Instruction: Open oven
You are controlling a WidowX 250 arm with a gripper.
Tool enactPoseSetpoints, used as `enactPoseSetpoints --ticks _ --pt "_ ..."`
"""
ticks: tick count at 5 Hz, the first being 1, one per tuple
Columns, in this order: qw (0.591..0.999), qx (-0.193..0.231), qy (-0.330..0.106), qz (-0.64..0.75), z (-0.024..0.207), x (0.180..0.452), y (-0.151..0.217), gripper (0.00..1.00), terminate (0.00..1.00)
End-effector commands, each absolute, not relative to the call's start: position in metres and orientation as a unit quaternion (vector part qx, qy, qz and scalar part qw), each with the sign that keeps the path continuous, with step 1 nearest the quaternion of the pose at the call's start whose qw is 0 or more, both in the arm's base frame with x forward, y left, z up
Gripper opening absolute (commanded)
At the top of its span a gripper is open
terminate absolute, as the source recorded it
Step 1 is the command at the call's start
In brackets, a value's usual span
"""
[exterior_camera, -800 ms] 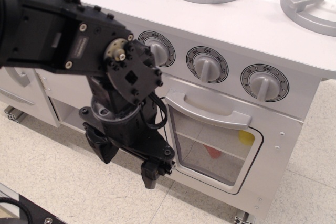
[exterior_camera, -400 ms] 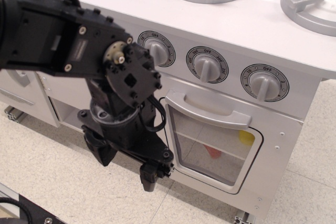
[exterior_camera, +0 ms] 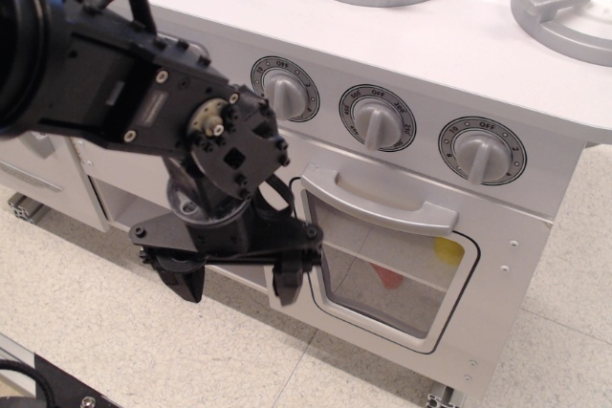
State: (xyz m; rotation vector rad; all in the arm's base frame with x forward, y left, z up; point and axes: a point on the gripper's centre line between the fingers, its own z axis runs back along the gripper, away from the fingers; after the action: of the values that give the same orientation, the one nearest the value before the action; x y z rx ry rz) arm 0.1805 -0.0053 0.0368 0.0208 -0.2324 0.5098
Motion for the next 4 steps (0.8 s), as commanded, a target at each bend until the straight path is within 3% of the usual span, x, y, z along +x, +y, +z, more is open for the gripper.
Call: enactPoseSetpoints --ticks 1,2,4 --pt "0.87 -0.036 -0.114 0.478 0.036 0.216 0.014 1.0 0.0" --pt "0.806 -0.047 -0.063 0.587 0.02 0.227 0.02 1.0 0.0" --pt "0.776 -0.112 -0.097 0.613 0.006 0.257 0.014 1.0 0.0"
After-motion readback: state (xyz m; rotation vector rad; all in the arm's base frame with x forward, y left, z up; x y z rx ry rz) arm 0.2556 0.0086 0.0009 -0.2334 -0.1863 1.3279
